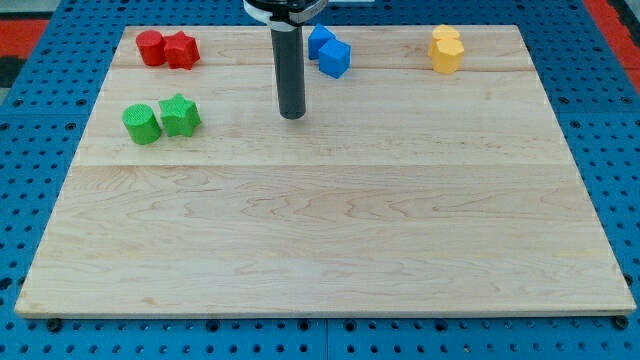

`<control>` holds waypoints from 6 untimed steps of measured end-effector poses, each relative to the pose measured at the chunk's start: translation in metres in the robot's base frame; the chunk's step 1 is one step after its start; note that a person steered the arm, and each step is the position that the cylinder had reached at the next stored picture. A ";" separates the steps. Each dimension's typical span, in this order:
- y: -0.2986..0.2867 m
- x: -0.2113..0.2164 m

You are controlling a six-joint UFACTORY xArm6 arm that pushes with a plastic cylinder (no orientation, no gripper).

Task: Separate the hexagon from the yellow heart

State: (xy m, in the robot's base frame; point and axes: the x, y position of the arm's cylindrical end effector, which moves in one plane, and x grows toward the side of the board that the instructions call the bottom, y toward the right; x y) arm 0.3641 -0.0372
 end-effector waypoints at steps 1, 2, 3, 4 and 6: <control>-0.003 0.006; -0.053 -0.035; -0.078 -0.094; -0.041 -0.171; 0.000 -0.172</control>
State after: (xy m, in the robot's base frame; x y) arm 0.1925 -0.0367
